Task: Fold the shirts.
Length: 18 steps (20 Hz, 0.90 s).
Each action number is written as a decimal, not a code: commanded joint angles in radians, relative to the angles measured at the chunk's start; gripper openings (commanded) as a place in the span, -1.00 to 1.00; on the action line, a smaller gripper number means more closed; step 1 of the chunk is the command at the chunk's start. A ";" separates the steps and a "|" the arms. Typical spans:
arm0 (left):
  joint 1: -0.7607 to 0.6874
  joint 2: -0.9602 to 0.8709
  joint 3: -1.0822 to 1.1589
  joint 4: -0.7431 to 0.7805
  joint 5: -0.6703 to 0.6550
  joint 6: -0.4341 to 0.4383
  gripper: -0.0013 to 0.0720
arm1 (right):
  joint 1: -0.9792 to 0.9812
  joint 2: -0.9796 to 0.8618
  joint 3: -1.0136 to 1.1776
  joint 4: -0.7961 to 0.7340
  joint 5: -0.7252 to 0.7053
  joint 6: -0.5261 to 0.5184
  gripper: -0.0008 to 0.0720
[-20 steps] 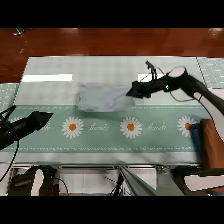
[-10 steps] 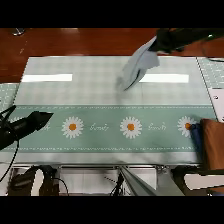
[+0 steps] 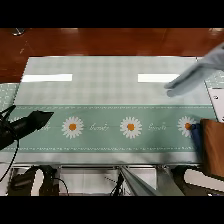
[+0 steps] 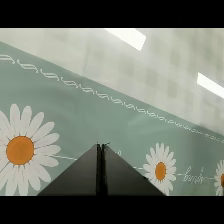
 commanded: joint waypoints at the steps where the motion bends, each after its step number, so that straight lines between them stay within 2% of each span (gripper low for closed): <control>1: 0.001 0.000 0.000 -0.001 0.000 0.010 -0.91 | -0.150 0.134 -0.107 -0.179 0.129 0.024 -0.90; 3: 0.001 -0.001 0.000 -0.001 0.001 0.011 -0.91 | -0.219 0.249 -0.239 -0.289 0.128 0.027 -0.90; 8: 0.001 0.000 0.000 -0.001 0.012 0.010 -0.91 | -0.410 0.509 -0.540 -0.681 0.127 -0.029 -0.90; 11: 0.001 -0.001 0.000 -0.001 0.024 0.010 -0.91 | -0.524 0.614 -0.722 -0.709 0.125 -0.023 -0.88; 12: 0.001 -0.001 0.000 -0.001 0.027 0.011 -0.91 | -0.542 0.642 -0.784 -0.720 0.120 -0.012 -0.48; 13: 0.001 -0.001 0.000 -0.001 0.027 0.011 -0.91 | -0.550 0.665 -0.845 -0.733 0.110 -0.005 0.45; 14: 0.001 -0.001 0.000 -0.001 0.027 0.012 -0.91 | -0.550 0.676 -0.889 -0.732 0.088 -0.005 0.75; 16: 0.001 -0.001 0.000 -0.014 0.038 0.042 -0.91 | -0.549 0.668 -0.910 -0.644 0.008 -0.009 0.74; 18: 0.001 -0.002 0.003 -0.077 0.111 0.069 -0.91 | -0.549 0.652 -0.880 -0.510 -0.106 -0.017 0.71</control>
